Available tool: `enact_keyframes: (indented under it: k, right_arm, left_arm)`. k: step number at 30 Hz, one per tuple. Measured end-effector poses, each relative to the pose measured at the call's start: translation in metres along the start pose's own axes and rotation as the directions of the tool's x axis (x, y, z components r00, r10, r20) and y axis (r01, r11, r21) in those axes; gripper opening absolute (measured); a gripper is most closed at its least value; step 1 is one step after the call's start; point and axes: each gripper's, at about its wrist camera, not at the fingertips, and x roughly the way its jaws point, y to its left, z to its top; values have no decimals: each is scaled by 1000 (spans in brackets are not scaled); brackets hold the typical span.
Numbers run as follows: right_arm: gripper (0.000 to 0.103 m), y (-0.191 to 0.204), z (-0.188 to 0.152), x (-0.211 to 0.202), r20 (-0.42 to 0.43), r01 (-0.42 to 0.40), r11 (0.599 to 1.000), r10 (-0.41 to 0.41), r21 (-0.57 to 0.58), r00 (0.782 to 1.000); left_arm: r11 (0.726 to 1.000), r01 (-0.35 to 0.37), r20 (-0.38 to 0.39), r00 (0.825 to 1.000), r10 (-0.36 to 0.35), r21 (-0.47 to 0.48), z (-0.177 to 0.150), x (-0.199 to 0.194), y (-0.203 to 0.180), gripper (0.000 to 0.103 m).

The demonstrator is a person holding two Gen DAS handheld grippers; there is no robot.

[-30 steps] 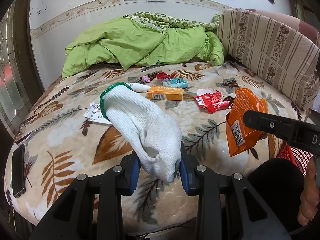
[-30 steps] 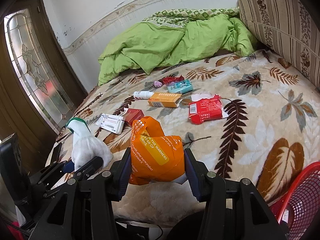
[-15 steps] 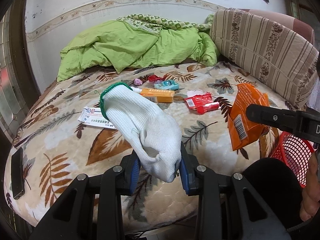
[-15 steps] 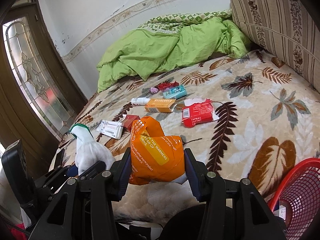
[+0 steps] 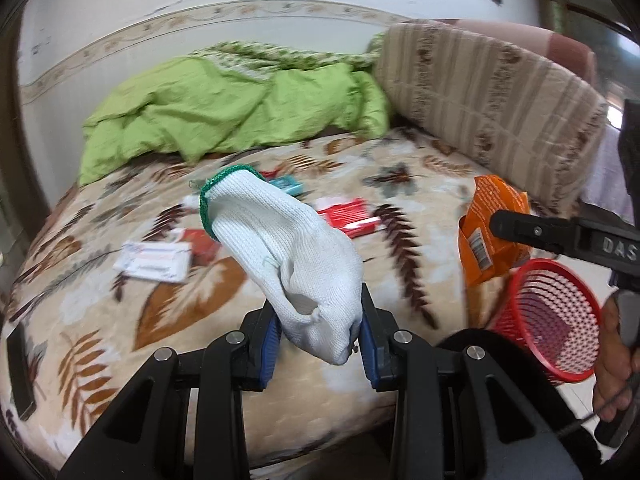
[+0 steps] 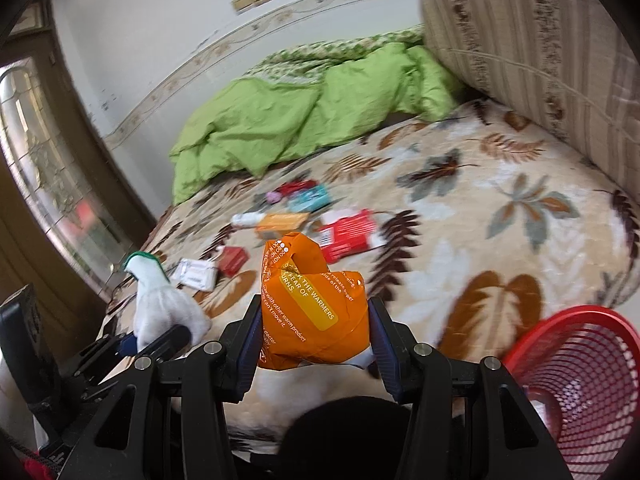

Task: Collect trash
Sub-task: 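Open both tools over the red wastebasket to drop the sock and orange bag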

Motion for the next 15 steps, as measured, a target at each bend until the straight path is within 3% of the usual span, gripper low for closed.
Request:
enact_keyframes:
  k: [6, 10, 15]
  right_arm:
    - [53, -54, 6, -41, 30, 100, 989, -104, 110, 994]
    - [53, -82, 4, -68, 41, 170, 973, -178, 153, 983]
    - [53, -113, -3, -98, 27, 258, 949, -267, 184, 963]
  left_arm:
    - [988, 151, -16, 989, -150, 35, 21, 6, -37, 33]
    - [963, 266, -46, 963, -265, 34, 38, 13, -65, 33]
    - [929, 361, -92, 931, -354, 82, 44, 22, -108, 33]
